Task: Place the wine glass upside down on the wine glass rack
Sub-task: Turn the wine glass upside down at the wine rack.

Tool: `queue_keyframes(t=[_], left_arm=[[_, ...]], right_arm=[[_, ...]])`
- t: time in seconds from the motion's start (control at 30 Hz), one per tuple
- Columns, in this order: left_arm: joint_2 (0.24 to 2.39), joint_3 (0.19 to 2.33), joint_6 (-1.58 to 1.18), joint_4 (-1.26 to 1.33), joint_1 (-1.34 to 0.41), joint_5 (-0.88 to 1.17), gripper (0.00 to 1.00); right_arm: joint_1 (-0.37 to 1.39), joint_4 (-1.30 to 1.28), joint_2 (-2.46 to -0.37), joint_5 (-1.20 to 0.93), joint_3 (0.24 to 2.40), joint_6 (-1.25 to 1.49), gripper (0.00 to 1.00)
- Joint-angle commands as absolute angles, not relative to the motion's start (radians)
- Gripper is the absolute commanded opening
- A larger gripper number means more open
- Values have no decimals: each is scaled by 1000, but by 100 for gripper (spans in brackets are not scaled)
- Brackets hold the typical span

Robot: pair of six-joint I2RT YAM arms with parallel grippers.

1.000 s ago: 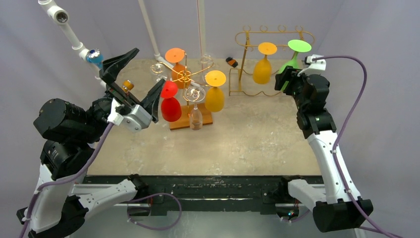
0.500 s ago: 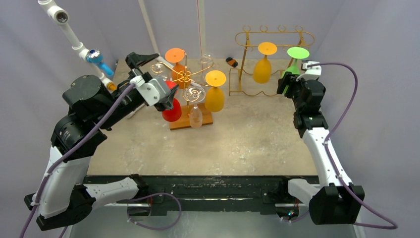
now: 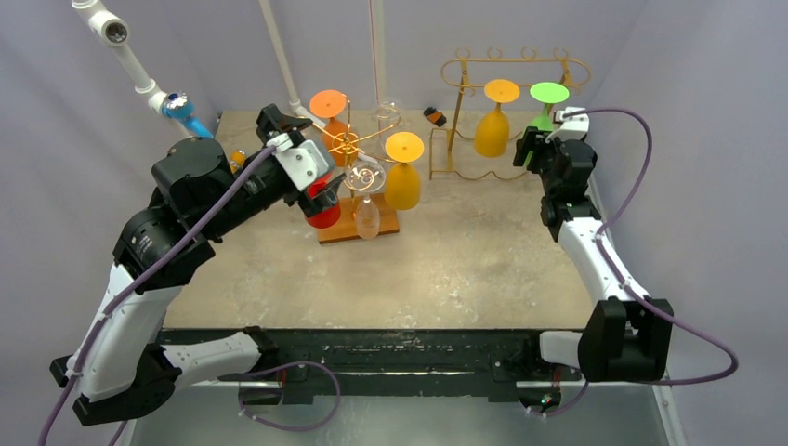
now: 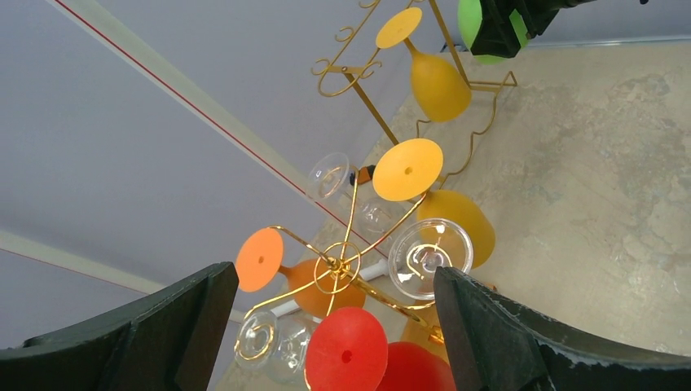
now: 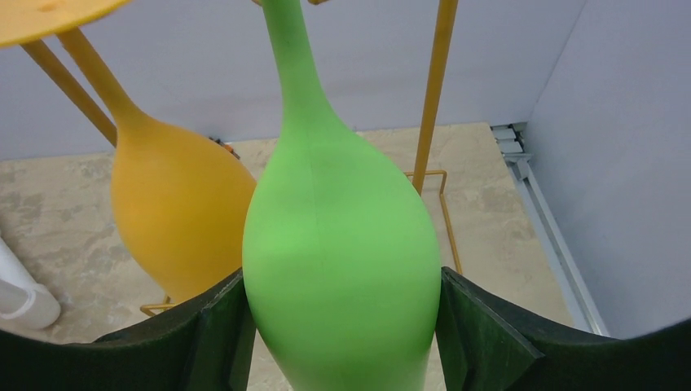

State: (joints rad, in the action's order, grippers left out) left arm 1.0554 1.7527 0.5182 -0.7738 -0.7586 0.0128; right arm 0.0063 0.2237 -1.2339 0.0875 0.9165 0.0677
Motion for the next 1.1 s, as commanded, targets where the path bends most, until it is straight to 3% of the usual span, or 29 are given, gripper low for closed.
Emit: queue_keyframes(t=[0.0, 0.63, 1.07], left_arm=[[1046, 1745, 482, -801, -756, -62, 100], [1056, 1714, 513, -766, -755, -52, 100], [1045, 1656, 528, -722, -755, -49, 100]], right_arm=[[4, 317, -1292, 93, 986, 46, 48], [-35, 385, -1455, 34, 1062, 83, 44], [-36, 470, -1413, 5, 974, 117, 41]])
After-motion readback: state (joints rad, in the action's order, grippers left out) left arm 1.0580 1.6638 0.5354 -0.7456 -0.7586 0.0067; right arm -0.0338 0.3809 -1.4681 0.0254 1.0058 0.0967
